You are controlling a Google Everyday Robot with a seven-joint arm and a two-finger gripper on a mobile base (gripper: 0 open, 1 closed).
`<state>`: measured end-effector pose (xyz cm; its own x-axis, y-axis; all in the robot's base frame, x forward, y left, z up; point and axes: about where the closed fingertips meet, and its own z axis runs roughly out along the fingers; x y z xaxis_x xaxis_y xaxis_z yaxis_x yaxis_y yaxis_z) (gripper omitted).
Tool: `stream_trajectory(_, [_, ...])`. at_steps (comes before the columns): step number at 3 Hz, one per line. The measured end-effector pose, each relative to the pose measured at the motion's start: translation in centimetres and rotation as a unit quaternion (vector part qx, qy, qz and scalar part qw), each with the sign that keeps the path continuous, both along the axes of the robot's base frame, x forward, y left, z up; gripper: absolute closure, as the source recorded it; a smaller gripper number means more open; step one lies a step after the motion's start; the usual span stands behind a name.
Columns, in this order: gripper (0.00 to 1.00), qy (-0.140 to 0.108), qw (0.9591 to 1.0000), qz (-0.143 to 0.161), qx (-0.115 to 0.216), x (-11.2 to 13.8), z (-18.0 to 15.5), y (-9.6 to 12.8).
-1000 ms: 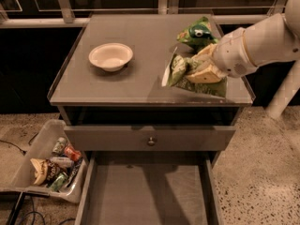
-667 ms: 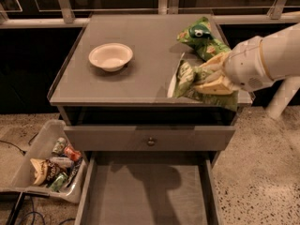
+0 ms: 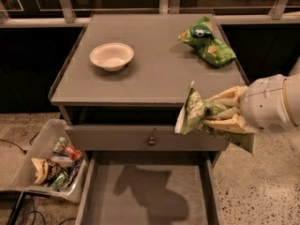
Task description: Place green jalapeno chip bag into middle drawer
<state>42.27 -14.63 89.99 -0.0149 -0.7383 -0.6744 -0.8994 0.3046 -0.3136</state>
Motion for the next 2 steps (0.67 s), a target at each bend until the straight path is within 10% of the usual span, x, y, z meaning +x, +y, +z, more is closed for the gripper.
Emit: stream_trajectory(2, [1.0,0.012,0.9999,0.005,0.0,-0.2,-1.4,0.8])
